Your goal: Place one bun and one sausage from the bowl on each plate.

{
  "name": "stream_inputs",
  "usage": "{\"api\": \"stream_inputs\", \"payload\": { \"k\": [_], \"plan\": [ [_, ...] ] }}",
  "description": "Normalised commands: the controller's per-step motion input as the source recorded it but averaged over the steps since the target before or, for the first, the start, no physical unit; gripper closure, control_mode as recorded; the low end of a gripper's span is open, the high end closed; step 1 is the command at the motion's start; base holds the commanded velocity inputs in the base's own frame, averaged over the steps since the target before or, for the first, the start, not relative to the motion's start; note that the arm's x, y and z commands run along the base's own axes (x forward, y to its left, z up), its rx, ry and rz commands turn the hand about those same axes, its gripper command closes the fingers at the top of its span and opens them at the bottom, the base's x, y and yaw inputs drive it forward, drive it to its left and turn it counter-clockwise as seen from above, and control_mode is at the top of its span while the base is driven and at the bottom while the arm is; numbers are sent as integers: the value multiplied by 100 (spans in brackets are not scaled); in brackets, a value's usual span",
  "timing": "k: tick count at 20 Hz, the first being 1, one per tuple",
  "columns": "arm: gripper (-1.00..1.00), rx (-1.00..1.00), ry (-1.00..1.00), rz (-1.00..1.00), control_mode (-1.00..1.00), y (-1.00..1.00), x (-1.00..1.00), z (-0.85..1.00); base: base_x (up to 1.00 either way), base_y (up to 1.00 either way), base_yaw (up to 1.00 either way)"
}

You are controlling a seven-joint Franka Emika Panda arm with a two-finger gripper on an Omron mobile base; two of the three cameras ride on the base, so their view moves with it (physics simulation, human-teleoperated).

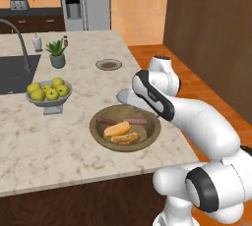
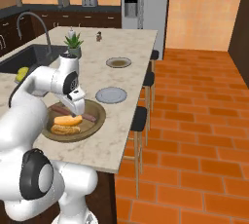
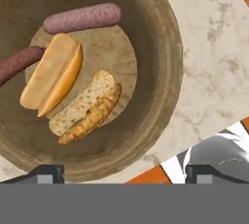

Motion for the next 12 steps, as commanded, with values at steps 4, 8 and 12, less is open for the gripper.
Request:
{"api": "stream_inputs", "payload": {
  "k": [4, 8, 12],
  "plan": [
    [-100, 0, 13, -10, -100, 24, 0, -55, 0, 0, 0],
    [-100, 0, 14, -9, -100, 29, 0, -49, 0, 0, 0],
    [-100, 0, 11, -6, -100, 16, 5, -44, 0, 0, 0]
  ]
}}
